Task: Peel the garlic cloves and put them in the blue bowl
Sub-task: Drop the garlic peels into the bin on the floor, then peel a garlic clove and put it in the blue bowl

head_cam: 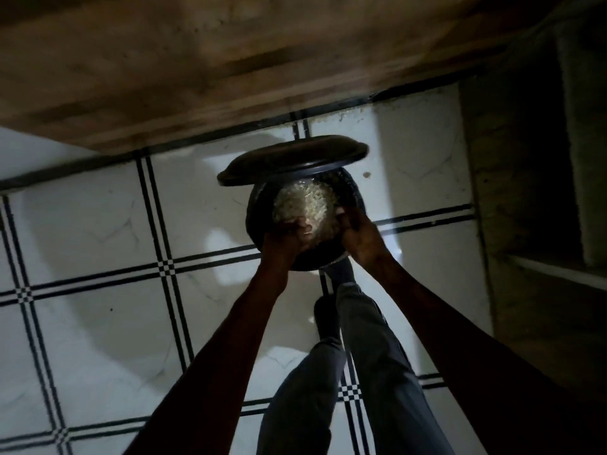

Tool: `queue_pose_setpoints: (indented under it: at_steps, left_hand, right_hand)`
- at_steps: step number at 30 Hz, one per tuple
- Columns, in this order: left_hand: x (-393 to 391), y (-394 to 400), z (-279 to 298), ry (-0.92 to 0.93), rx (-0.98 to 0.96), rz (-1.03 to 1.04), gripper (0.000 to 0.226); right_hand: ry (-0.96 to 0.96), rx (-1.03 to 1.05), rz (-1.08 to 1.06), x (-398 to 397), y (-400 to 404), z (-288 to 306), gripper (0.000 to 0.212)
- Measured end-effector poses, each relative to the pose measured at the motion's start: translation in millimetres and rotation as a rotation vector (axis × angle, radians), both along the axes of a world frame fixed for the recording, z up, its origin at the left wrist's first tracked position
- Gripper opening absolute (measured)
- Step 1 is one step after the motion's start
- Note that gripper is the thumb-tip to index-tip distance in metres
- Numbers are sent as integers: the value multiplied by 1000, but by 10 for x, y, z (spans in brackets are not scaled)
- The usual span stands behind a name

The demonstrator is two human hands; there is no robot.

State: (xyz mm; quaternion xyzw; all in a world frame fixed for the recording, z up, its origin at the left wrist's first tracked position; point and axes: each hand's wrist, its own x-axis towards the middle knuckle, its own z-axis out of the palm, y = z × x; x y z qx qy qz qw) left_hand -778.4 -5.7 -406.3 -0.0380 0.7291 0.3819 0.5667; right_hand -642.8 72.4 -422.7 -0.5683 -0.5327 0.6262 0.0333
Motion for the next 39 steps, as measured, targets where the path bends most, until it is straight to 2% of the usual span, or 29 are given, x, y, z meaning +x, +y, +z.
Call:
queue_pose_setpoints:
  at_steps: [2,4,7,11,15,20,25,31,35,39]
  left_hand:
    - [176,47,418,60,31,-54,13]
    - [391,117,827,97,83,-146,9]
    - [813,291,1598,158,247,-342,8]
    - [1501,559,2634,241,465,-633,6]
    - [2534,787,3585,328,717,-920,6]
    - [4220,772,4360,387,969,-1163,6]
    - [5908,527,4621,345,1087,-1436,9]
    - [7433,434,4337,428,1079,-1608,7]
    - [7928,451,4083,529,1030,-1650,7]
    - [8130,535,3910,645,963,-1672,8]
  right_hand:
    - [-5,88,-64,281,31,416,30]
    - [-41,107,-121,548,73,897,25]
    - [-79,250,-181,1074,68,1686,41]
    - [-144,426,-268,1997,-74,2872,45]
    - [-169,608,-498,3095,-413,3881,40]
    - [-237,732,-860,4588,-1010,4688,41]
    - [-336,749,-1146,5990,-1651,4904,39]
    - [-486,644,-1311,7351,-2272,4650,22]
    - [-495,559,-1262,7959,-2375,4511,20]
    - [-529,568,-1023,8427,-2012,4271,25]
